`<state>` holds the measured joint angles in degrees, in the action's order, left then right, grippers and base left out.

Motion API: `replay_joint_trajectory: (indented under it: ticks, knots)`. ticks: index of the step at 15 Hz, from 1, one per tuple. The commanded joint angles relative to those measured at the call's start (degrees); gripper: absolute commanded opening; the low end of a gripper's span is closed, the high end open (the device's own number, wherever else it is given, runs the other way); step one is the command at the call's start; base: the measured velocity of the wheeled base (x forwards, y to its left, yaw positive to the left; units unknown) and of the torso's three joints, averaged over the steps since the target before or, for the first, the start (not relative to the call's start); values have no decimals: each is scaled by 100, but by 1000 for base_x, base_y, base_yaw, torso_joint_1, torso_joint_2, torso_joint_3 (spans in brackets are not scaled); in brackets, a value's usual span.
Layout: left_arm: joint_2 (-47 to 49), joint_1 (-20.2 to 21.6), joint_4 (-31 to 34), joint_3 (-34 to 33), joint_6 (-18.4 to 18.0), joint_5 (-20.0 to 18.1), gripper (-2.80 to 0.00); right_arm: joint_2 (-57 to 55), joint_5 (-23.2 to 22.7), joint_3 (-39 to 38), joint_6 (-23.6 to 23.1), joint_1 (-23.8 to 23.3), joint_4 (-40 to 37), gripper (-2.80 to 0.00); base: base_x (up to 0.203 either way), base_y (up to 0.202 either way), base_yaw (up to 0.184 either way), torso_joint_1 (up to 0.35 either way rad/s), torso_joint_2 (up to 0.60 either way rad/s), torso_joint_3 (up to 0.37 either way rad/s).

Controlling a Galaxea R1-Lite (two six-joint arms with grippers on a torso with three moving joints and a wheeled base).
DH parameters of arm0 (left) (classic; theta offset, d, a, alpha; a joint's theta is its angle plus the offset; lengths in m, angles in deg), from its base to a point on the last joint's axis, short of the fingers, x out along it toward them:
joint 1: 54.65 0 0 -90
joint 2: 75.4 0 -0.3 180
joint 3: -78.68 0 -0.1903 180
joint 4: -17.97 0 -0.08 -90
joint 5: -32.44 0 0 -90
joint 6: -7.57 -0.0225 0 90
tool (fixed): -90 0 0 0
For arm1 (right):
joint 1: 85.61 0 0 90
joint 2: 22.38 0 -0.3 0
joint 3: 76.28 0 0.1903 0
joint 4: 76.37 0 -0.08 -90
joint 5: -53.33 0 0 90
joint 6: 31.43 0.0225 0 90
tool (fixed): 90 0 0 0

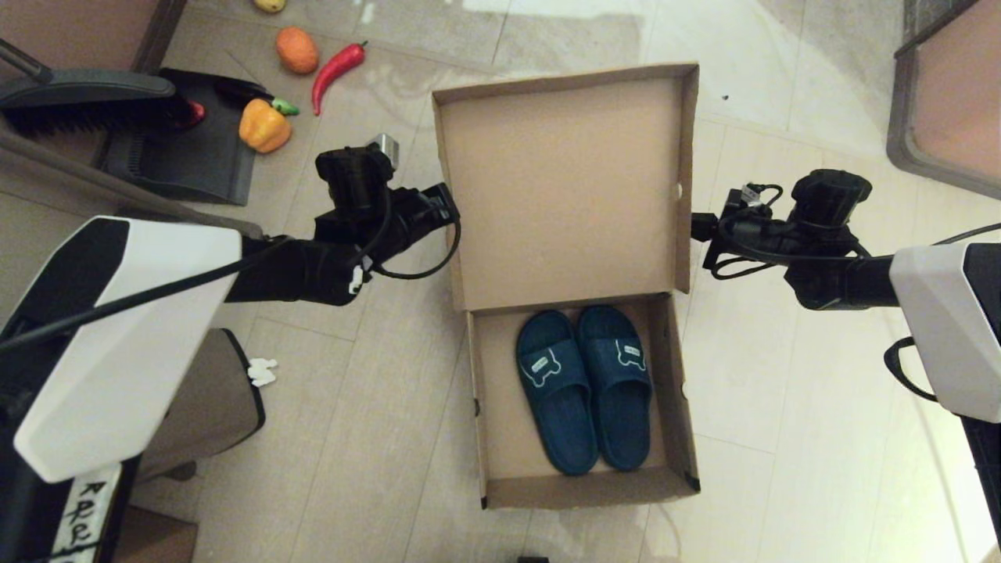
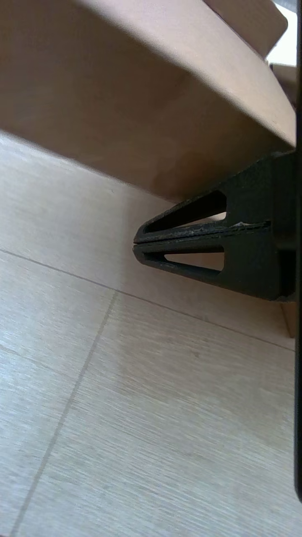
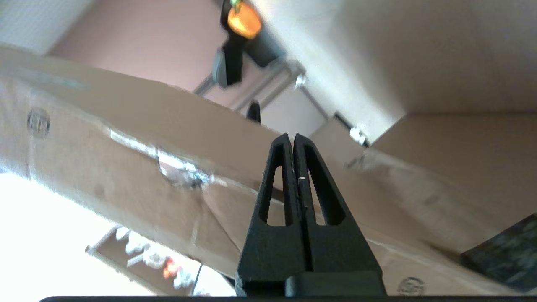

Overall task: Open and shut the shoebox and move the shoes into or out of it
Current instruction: Close the shoe box

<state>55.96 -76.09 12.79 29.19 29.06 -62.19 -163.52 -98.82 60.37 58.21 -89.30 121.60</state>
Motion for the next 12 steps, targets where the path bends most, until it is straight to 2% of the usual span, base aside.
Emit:
replay_joint_trajectory:
  ticks: [1, 3, 7, 9, 11, 12]
  knots:
    - [-151, -9, 19, 0, 13, -41, -280, 92, -81, 0, 56, -17, 23, -280, 0, 0, 0, 0, 0, 0]
    - [-255, -41, 118, 0, 13, -194, -280, 145, -145, 0, 197, -17, 31, -280, 0, 0, 0, 0, 0, 0]
    - [-403, -111, 144, 0, 13, -232, -280, 340, -403, 0, 222, -22, 26, -280, 0, 0, 0, 0, 0, 0]
    - [-549, -140, 323, -3, 13, -248, -280, 480, -469, 0, 477, -72, 29, -280, 0, 0, 0, 0, 0, 0]
    - [-677, -149, 426, 0, 13, -349, -280, 565, -999, 0, 685, -191, 260, -280, 0, 0, 0, 0, 0, 0]
    - [-728, -150, 455, 0, 13, -354, -280, 599, -1094, 0, 875, -221, 449, -280, 0, 0, 0, 0, 0, 0]
